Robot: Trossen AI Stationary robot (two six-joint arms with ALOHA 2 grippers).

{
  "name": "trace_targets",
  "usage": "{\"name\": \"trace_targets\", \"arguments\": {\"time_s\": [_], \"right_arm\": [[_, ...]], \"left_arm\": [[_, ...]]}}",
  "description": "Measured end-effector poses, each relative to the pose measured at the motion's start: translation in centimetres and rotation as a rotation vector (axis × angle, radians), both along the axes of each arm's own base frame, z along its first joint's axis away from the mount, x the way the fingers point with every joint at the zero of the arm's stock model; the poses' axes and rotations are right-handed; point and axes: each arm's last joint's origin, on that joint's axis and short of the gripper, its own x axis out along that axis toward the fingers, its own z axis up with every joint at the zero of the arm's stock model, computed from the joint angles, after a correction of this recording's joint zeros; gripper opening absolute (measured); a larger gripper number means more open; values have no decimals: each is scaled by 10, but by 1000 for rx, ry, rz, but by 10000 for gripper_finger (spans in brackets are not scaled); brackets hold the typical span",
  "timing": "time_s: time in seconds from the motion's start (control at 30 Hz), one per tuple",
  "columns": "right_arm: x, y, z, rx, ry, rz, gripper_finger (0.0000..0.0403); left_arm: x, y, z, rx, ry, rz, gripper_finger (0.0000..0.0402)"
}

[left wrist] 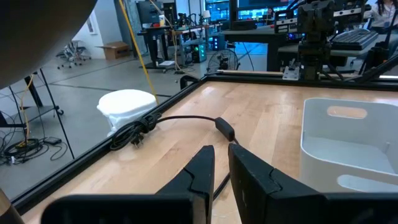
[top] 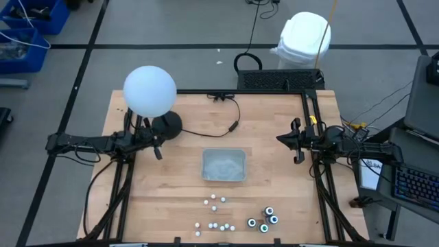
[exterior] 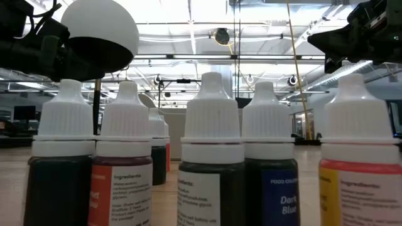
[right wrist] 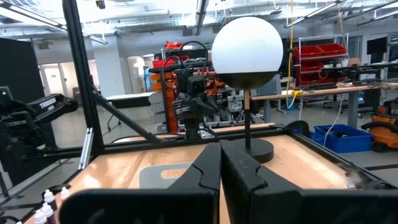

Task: Pick & Place food coloring
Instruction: Put the big blue food coloring bottle into the gray bin

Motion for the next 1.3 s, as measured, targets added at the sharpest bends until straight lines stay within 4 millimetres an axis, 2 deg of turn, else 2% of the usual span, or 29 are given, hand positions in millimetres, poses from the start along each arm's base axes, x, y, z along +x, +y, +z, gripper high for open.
{"name": "trace_targets", "arguments": {"time_s": [0.43,0.63,0.9,1.23,1.3], "right_arm": [[0,0,-1,1,9,1,0],[0,0,-1,1,13,0,0],[0,0,-1,1,12,-1,0],[0,0,2,-55,-8,-10,0],[1,1,0,-46,31,2,0]], "left_arm": [[0,0,0,0,-1,0,56],[0,0,6,-4,-68,0,56],[0,0,9,-133,-153,4,56],[0,0,9,-104,-143,2,56],[0,0,10,-103,-149,2,56]]}}
